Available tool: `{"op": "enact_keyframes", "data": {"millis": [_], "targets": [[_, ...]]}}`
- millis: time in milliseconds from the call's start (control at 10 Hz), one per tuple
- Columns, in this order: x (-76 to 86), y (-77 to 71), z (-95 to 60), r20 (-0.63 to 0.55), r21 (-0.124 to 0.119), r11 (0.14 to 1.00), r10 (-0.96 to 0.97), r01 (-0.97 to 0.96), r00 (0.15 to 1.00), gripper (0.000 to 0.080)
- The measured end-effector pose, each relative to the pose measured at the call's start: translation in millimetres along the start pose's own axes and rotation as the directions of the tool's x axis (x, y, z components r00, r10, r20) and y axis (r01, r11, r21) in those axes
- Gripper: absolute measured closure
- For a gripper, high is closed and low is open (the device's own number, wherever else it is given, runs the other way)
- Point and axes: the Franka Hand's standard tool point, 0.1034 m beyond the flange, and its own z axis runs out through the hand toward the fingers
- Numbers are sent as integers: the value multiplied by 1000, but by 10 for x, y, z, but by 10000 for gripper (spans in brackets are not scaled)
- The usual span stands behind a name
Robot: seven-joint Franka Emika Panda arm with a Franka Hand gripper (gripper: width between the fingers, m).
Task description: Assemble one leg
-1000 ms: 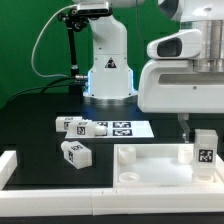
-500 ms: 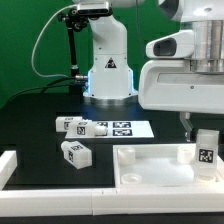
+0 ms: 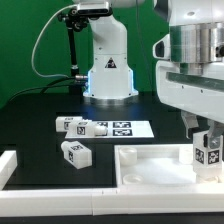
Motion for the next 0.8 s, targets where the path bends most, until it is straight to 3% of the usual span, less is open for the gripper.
{"op": "enact_keyframes", "data": {"millis": [300, 400, 500, 600, 700, 800], "targets": [[-4, 3, 15, -3, -4, 996, -87, 87, 996, 514], [-51, 3, 43, 2, -6, 974, -228, 228, 974, 325], [-134, 3, 47, 8, -10, 919, -393, 393, 919, 193], [-201, 5, 45, 11, -19, 868, -496, 496, 868, 193], [-164, 9, 50, 9, -18, 867, -499, 499, 867, 158], [-140, 14, 51, 8, -20, 811, -584, 584, 812, 152]]}}
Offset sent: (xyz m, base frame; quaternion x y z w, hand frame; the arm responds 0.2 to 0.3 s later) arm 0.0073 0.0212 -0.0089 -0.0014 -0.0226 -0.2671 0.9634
